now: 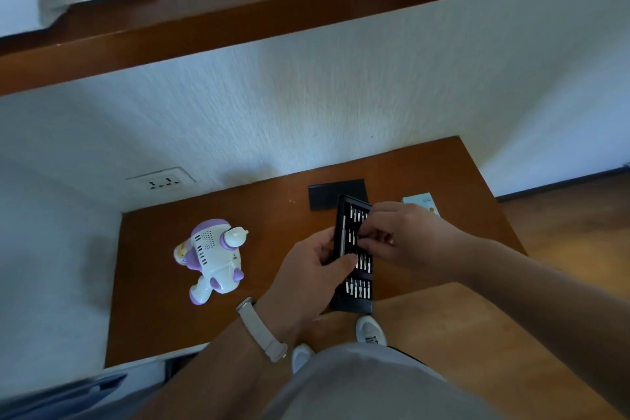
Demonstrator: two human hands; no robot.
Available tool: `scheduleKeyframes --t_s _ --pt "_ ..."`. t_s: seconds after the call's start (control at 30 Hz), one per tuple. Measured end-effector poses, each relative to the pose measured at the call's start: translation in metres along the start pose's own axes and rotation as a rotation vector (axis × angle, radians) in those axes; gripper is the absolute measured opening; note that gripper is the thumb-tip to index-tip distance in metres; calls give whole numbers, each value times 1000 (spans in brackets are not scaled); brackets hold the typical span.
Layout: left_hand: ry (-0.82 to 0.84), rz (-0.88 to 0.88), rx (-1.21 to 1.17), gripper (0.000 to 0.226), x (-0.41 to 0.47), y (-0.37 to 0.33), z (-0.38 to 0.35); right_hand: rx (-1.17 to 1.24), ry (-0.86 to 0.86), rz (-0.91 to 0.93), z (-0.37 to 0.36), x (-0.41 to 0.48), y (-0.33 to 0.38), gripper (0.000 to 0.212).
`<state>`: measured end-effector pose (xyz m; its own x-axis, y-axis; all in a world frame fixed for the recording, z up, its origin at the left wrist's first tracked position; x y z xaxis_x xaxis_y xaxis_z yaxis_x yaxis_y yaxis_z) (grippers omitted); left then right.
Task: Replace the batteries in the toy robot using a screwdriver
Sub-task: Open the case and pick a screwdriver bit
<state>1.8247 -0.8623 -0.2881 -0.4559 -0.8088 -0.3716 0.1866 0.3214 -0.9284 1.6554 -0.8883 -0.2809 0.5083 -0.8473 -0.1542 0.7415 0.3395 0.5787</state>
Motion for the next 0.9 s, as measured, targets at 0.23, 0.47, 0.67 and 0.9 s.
scheduleKeyframes --t_s 0.23,0.47,0.67,0.9 --pt "14 -25 33 30 1 -6 3 -43 51 -15 4 8 -4 15" --pt "14 -27 56 29 4 -8 5 -36 70 -48 8 11 -5 12" --pt "39 -13 70 30 5 -10 2 -102 76 -51 7 8 -1 18" --pt "65 -40 130 31 6 -13 -4 -161 26 19 10 0 7 9"
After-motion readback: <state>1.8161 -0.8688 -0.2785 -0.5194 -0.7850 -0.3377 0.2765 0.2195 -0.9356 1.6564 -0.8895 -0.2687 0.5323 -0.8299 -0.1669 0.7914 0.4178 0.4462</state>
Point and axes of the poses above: each hand's wrist, its own x-axis towards the middle knuckle, its own z-axis out of the back of the hand, y = z × x, the point moved 4 cm from there along x, towards the middle knuckle, and after that the axes turned 5 degrees about y, right-handed, at the moved point
